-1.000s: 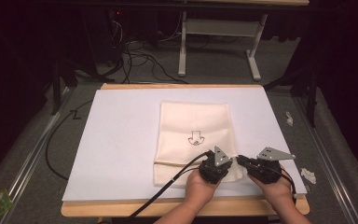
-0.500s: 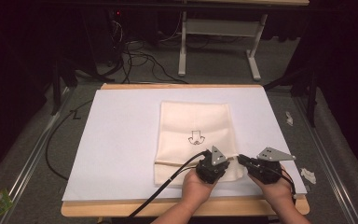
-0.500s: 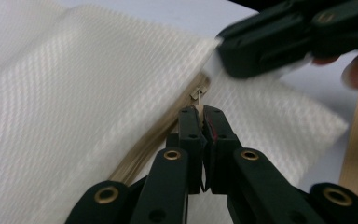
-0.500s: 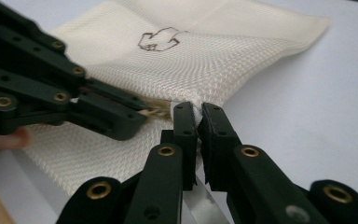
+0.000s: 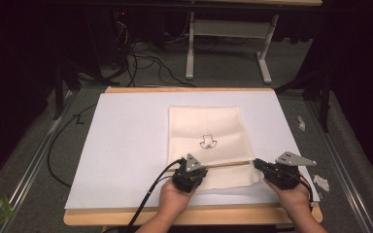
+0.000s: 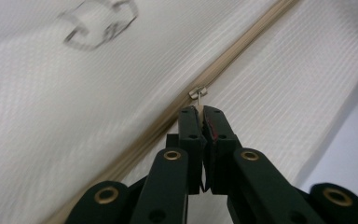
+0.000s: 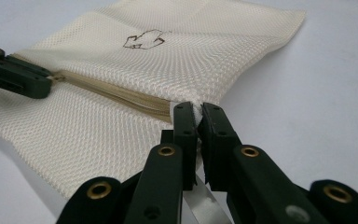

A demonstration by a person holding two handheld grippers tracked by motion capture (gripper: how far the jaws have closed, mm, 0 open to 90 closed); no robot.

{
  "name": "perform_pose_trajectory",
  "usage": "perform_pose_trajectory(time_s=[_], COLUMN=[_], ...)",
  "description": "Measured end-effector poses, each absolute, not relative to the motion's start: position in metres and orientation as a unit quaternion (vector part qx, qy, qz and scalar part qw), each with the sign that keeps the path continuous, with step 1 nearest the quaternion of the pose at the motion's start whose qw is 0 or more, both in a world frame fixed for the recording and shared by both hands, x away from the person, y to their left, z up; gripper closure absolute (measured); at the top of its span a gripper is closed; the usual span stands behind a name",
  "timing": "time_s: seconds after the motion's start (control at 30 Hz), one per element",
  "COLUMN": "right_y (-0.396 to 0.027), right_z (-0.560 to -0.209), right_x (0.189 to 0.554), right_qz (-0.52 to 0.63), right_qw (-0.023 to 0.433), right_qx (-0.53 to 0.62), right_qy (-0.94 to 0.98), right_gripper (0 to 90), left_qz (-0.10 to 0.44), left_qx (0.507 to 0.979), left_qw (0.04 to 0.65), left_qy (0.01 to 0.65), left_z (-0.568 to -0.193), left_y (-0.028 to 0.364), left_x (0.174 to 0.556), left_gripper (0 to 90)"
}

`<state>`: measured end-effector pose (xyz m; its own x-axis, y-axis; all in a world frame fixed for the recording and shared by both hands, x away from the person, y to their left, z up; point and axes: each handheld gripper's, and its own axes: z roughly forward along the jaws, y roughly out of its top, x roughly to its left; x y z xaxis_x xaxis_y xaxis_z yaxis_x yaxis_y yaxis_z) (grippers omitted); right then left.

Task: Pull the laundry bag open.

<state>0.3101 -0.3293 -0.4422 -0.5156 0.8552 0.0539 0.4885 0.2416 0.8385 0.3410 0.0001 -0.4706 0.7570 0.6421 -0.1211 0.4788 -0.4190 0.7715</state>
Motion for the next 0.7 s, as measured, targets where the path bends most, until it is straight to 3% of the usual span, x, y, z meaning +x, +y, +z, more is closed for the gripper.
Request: perform_pose_trajectory(time_s=[0.47,0.53,0.7], right_y=[-0.342,-0.347,-0.344], right_z=[-0.443,-0.443,-0.444], right_x=[0.313,0.313,0.312], right_qz=[0.423,0.423,0.425], right_qw=[0.219,0.216,0.213], right_qx=[0.465,0.468,0.468], right_qy=[0.746,0.745,0.745], right_gripper=[86.5,86.5,86.3], left_qz=[0.111,0.092,0.091], left_qx=[0.830,0.815,0.814], left_qw=[0.393,0.410,0.414], left_qy=[0.379,0.399,0.397], left_z=[-0.472,-0.474,-0.474], left_y=[0.088,0.101,0.106], left_x=[0.339,0.340,0.342], left_gripper=[87.6,87.6,87.5])
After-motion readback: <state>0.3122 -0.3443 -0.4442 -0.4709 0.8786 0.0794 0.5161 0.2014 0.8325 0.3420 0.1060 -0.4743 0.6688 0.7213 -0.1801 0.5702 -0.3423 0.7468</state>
